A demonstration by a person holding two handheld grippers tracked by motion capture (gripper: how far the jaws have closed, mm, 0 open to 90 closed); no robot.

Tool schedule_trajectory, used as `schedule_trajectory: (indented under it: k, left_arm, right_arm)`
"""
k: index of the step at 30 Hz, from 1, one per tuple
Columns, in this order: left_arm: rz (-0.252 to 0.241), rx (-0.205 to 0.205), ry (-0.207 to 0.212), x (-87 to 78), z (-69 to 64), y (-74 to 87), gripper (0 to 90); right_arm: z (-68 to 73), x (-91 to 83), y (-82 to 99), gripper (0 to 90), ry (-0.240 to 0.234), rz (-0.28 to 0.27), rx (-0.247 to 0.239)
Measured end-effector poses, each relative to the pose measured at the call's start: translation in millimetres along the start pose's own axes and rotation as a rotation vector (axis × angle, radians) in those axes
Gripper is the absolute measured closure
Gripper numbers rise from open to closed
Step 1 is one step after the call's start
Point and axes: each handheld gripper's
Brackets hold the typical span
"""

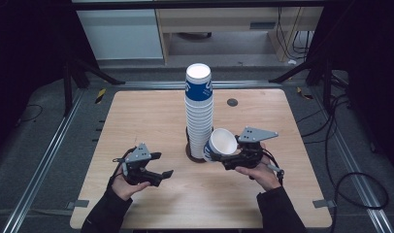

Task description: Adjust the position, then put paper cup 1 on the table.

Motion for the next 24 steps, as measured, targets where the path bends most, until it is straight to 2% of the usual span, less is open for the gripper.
schedule_trajectory:
  k: [8, 14, 22, 24]
  left_arm:
    - [0.016, -0.022, -0.022, 2.5, 6.3, 5.3, 17.0]
    - [0.015, -0.039, -0.035, -0.1, 12.3, 7.1, 17.1]
    - [0.01, -0.053, -0.059, -3.5, 18.9, 8.5, 17.4]
    - [0.011, -0.059, -0.064, -4.2, 20.2, 8.8, 17.5]
  right_arm:
    - [-12.0, -12.9, -1.0, 20.5, 0.119, 0.004, 0.017]
    - [-24.1, -22.5, -0.8, 20.5, 0.226, 0.009, 0.05]
    - [-41.8, -31.3, 3.7, 20.3, 0.403, 0.067, 0.068]
    - [-45.9, -32.9, 5.2, 20.3, 0.434, 0.079, 0.069]
Point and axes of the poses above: each handheld gripper's, and its own axes: x roughly forward along the jaws, y roughly out of its underside, z roughly to its left, and after that the axes turned 4 degrees about -x, right-handed
